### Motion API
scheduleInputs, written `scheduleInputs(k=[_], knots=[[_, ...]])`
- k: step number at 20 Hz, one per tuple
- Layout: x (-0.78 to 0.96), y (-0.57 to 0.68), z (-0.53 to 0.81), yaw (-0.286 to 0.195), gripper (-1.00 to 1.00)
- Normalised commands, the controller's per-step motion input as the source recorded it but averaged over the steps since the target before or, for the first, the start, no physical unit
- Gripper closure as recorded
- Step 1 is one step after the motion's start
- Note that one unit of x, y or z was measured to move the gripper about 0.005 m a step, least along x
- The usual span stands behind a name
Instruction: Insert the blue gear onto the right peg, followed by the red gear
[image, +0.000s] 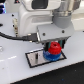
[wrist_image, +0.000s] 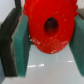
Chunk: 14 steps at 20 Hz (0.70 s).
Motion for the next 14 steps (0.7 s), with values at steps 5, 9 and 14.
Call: scheduleInputs(k=[5,9,14], knots=[[0.01,-0.05,0.19,0.000,1.00],[0.11,-0.06,0.14,0.000,1.00],[0.21,-0.11,-0.12,0.000,1.00]])
